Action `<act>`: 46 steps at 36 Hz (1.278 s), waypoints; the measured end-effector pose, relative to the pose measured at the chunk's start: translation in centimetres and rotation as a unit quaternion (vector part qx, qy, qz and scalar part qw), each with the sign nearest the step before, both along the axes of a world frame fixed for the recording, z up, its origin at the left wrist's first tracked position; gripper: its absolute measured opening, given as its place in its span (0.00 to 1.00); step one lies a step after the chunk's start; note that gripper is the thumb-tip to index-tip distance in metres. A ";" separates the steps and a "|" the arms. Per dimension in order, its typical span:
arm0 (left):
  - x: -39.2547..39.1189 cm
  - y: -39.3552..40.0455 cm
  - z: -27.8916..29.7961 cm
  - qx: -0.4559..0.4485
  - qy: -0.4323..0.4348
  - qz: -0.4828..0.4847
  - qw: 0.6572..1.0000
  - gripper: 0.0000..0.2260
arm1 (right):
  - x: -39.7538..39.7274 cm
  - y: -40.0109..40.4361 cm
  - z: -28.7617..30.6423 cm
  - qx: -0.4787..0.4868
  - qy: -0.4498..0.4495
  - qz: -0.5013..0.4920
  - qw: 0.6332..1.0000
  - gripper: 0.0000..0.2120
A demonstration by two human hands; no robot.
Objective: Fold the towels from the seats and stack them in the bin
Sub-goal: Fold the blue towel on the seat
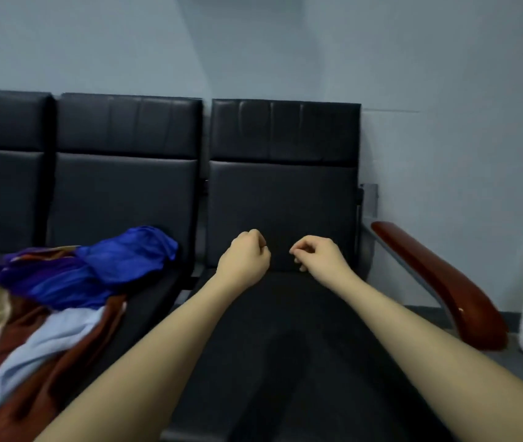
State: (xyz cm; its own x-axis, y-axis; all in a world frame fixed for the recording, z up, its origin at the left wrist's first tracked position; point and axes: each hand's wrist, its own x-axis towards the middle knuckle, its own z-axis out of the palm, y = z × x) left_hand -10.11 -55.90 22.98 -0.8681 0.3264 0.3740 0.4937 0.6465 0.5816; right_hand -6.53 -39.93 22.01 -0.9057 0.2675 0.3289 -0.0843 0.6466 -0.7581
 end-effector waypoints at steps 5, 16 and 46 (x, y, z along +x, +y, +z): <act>-3.7 -8.6 -1.9 0.000 -0.024 0.083 0.996 0.08 | -6.0 -8.2 -1.8 0.010 -0.019 0.071 0.997 0.06; -11.8 -22.3 -7.8 -0.055 -0.044 0.193 0.979 0.07 | -16.9 -23.7 -7.8 0.021 -0.018 0.184 0.982 0.07; -19.2 -26.4 -12.5 -0.134 0.137 0.177 0.965 0.07 | -25.5 -29.5 -15.2 -0.053 -0.012 0.245 0.968 0.13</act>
